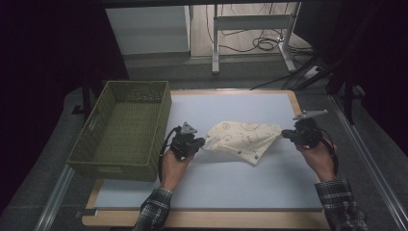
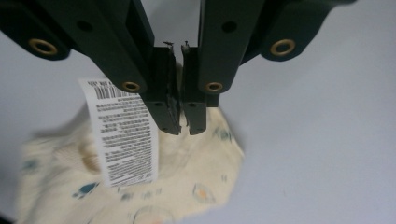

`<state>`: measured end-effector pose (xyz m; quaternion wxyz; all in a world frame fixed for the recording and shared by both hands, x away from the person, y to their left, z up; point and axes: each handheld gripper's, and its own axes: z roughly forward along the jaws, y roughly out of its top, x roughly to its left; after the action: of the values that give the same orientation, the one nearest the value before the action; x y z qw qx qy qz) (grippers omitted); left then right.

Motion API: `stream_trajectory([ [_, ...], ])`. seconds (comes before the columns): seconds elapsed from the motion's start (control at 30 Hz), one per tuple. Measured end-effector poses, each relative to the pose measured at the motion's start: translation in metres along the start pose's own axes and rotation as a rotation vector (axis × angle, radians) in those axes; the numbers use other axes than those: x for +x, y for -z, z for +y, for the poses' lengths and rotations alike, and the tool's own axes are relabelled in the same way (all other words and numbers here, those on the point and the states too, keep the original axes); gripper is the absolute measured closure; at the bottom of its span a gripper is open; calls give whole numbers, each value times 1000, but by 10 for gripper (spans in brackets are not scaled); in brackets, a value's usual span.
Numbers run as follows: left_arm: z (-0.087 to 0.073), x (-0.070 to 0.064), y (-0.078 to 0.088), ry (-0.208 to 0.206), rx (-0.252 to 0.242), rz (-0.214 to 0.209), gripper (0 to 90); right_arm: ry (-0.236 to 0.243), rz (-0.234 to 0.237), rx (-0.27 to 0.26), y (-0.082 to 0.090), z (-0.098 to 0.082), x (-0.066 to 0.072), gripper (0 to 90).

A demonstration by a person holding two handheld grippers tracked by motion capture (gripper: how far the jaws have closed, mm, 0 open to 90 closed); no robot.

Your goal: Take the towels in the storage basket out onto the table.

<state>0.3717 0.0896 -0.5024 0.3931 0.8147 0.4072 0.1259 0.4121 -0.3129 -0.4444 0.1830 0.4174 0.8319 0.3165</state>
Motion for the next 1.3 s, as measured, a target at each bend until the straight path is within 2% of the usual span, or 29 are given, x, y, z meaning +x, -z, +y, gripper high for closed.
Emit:
stream_trajectory([
  [0.07, -4, 1, -8, 0, 36, -32, 751, 12, -40, 25, -5, -2, -2, 762],
  [0.17, -9, 0, -10, 1, 54, -22, 621, -3, 7, 6, -6, -10, 2, 732],
  [0.3, -9, -3, 2, -14, 25, 0, 513, 34, 38, 3, 0, -22, 18, 715],
  [0.4, -5, -8, 12, -27, 4, 1, 489, 48, 80, -8, 7, -32, 31, 713],
  [0.53, 4, -22, 15, -83, -2, -42, 489, 54, 155, -9, 10, -46, 50, 714],
  [0.63, 12, -35, 4, -137, 37, -71, 490, 66, 203, -4, 4, -54, 65, 714],
  [0.73, 18, -40, -11, -132, 53, -120, 489, 87, 251, -2, -7, -56, 81, 684],
  [0.8, 22, -42, -20, -131, 62, -107, 454, 100, 285, 6, -16, -56, 91, 664],
  [0.9, 23, -46, -36, -159, 87, -86, 400, 118, 325, 15, -29, -54, 104, 615],
  [0.93, 23, -47, -39, -172, 96, -71, 417, 125, 331, 23, -34, -54, 110, 607],
  [1.0, 21, -49, -46, -191, 112, -28, 520, 152, 320, 36, -42, -56, 116, 646],
  [1.03, 20, -48, -48, -196, 121, -23, 604, 171, 286, 20, -42, -57, 120, 750],
  [1.07, 19, -47, -49, -194, 128, -30, 697, 193, 247, 15, -41, -58, 123, 817],
  [1.1, 18, -46, -49, -193, 132, -32, 773, 199, 238, 19, -40, -58, 123, 862],
  [1.17, 18, -43, -44, -187, 108, -27, 872, 198, 240, 20, -36, -58, 122, 880],
  [1.27, 19, -37, -29, -164, 47, -9, 892, 203, 231, 7, -27, -61, 117, 882],
  [1.3, 19, -34, -20, -150, 18, -1, 891, 199, 233, 2, -24, -62, 116, 882],
])
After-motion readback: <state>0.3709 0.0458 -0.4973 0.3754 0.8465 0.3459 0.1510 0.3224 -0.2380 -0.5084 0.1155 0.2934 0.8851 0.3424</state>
